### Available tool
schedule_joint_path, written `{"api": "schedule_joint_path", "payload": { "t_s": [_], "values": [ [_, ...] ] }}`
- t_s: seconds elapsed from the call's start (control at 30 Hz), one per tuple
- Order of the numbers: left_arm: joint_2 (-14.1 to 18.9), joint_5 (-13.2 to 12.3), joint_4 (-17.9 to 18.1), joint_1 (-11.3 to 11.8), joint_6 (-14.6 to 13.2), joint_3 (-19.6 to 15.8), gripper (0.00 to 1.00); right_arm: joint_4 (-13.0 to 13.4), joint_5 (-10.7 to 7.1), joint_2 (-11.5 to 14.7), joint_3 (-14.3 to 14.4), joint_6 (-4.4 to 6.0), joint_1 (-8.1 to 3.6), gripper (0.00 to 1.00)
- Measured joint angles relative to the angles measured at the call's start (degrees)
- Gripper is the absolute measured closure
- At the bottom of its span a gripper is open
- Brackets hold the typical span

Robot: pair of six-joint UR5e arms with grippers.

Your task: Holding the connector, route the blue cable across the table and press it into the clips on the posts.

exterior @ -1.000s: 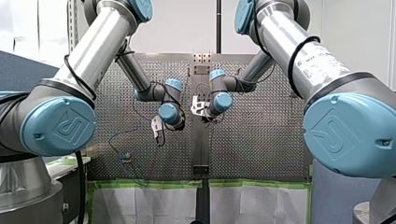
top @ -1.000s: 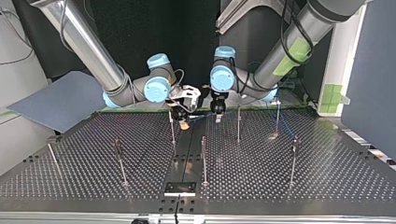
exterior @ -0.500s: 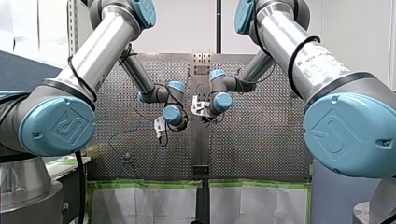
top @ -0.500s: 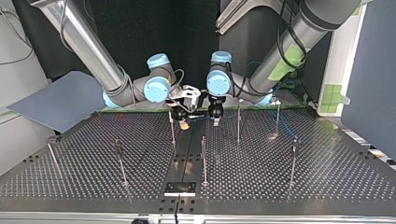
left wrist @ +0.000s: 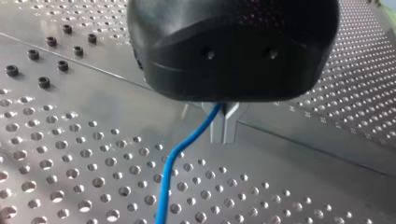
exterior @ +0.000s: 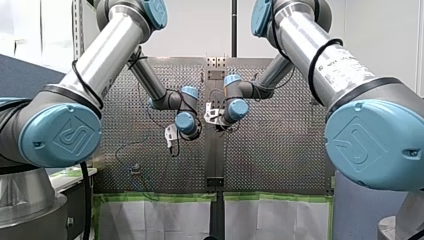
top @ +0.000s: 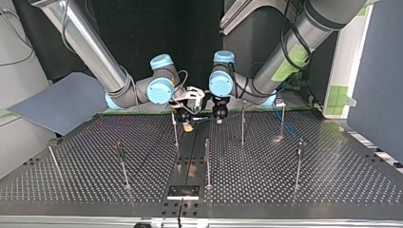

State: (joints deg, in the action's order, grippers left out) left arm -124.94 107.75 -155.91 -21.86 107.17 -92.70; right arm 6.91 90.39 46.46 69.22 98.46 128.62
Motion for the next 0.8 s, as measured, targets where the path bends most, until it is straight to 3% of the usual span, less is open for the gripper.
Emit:
{"api": "schedule_joint_path", "payload": {
  "t_s": [0.23, 0.43, 0.8],
  "values": [
    [1.0, 2.1, -1.5, -0.3, 0.1, 0.0, 0.99, -0.1, -0.05, 0.2, 0.0, -0.28, -0.04, 1.0],
    [3.2, 2.7, -2.6, -0.4, 0.3, 0.0, 0.99, -0.6, -0.1, 1.9, 0.0, -0.35, -0.17, 1.0],
    [8.3, 2.9, -5.7, -0.7, 0.2, 0.0, 0.99, -4.1, 0.08, 7.2, 0.0, 1.4, -0.41, 1.0]
  ]
}}
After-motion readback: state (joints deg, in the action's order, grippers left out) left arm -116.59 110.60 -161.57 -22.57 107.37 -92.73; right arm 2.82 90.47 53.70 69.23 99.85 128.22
